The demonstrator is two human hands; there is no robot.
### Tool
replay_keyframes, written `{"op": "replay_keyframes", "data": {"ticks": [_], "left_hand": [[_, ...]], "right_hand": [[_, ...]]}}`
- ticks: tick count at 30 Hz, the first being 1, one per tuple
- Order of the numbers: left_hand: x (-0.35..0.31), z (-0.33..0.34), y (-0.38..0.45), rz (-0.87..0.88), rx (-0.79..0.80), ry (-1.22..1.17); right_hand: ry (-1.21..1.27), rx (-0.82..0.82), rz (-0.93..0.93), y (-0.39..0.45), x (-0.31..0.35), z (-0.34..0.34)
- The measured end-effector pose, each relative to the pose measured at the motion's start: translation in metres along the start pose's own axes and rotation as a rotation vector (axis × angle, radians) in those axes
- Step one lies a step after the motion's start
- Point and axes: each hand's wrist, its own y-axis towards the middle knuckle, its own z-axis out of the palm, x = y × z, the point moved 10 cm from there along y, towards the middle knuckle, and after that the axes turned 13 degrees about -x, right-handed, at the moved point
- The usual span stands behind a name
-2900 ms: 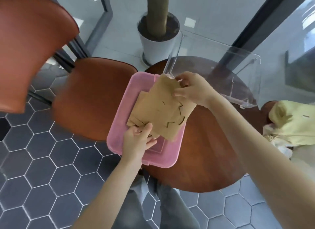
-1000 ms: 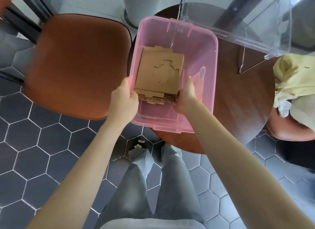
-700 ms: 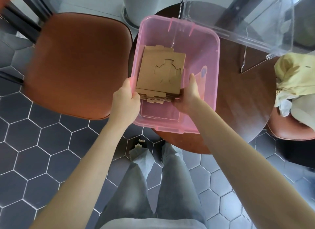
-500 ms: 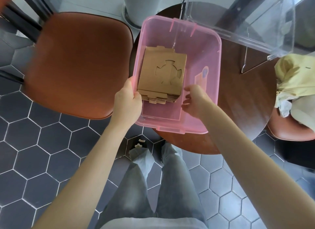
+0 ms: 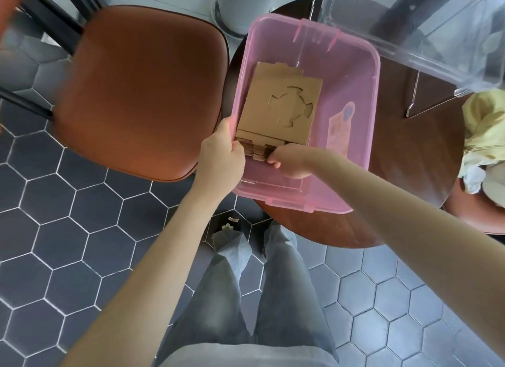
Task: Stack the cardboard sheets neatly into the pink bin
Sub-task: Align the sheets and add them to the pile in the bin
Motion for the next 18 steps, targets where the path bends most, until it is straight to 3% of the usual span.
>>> {"op": "replay_keyframes", "data": {"ticks": [4, 18], "left_hand": [[0.0, -0.001, 0.0, 0.01, -0.015, -0.011], [0.001, -0.001, 0.002, 0.013, -0.03, -0.015]], "right_hand": [[-0.04, 0.074, 0.006, -0.001, -0.003, 0.011], [-0.063, 0.056, -0.022, -0.003, -0.001, 0.01]]}}
